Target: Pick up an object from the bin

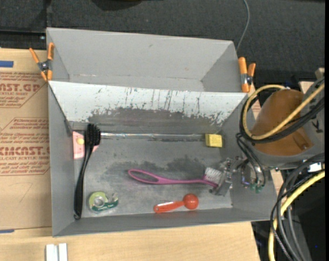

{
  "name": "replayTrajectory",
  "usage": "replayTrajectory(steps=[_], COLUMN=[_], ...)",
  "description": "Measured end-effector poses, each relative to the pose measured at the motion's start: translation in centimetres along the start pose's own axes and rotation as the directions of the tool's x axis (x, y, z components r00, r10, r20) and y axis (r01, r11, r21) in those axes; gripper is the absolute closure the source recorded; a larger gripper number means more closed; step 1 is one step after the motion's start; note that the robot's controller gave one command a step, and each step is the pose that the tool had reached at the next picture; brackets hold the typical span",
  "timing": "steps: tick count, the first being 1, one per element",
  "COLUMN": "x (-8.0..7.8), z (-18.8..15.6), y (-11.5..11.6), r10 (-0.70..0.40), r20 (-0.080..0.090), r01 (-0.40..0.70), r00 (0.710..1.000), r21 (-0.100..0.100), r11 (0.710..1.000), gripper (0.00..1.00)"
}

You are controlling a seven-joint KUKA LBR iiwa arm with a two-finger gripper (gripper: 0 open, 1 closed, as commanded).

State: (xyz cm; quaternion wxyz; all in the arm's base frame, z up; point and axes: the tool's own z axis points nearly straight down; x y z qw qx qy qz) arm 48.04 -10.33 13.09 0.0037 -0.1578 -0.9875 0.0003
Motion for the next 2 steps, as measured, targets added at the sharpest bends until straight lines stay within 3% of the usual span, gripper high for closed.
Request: replayTrajectory(steps=[1, 2], x=[0.3, 0.1], z=[-0.8, -3.4], y=[0.0, 0.0], r10=[0.000, 0.000], r20=[-0.012, -0.003], r01=[0.000, 0.000], r00=[1.000, 1.000], r21=[0.001, -0.001], r11=[1.000, 1.000], gripper=[1.00, 1.00])
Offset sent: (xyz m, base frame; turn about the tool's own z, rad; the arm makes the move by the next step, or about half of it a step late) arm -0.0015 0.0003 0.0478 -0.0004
